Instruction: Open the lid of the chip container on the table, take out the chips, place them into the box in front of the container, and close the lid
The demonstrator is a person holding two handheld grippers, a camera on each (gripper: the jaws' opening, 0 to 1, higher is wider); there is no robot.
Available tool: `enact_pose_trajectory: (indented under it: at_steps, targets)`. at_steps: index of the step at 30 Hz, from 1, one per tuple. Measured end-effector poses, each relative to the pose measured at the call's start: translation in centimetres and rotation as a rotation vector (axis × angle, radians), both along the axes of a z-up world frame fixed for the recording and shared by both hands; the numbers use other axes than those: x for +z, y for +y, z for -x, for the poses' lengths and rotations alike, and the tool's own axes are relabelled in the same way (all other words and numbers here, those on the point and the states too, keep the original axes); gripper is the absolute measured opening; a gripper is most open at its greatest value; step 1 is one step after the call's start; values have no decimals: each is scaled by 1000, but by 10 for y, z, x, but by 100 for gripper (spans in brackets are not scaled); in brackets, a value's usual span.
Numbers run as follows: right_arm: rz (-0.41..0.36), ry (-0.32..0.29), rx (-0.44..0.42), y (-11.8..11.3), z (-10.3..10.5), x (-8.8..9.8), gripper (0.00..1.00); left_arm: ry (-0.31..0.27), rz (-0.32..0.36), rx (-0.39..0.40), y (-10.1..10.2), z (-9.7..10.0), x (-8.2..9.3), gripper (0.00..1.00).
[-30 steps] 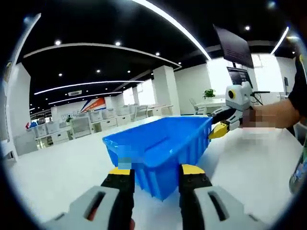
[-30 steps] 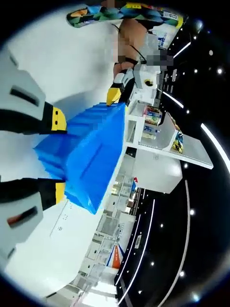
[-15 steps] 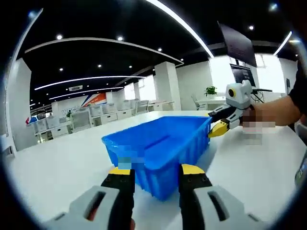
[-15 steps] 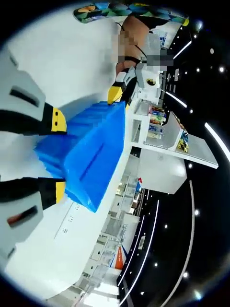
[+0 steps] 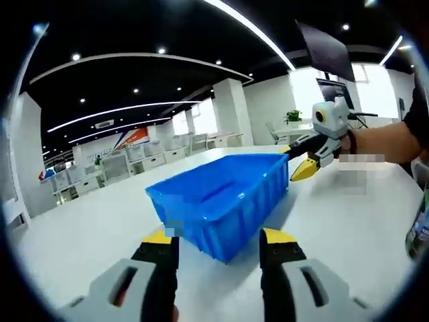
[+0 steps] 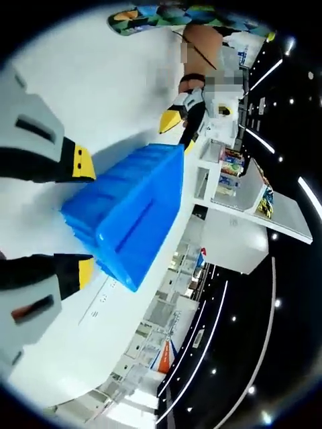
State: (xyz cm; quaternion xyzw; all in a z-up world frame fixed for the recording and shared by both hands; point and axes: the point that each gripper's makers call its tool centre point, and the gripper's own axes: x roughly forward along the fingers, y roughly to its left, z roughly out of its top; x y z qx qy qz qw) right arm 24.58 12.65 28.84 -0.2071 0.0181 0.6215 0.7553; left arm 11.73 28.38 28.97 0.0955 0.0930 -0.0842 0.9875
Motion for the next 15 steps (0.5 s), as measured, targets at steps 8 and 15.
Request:
enact_pose_trajectory:
  at_steps: [8, 15]
  targets:
    - [-8, 22, -24, -41, 35, 21, 41, 10, 10, 3, -26, 58, 30, 58]
    - [-39, 52, -28, -75, 66, 35, 40, 3, -30, 8, -54, 113, 55, 58]
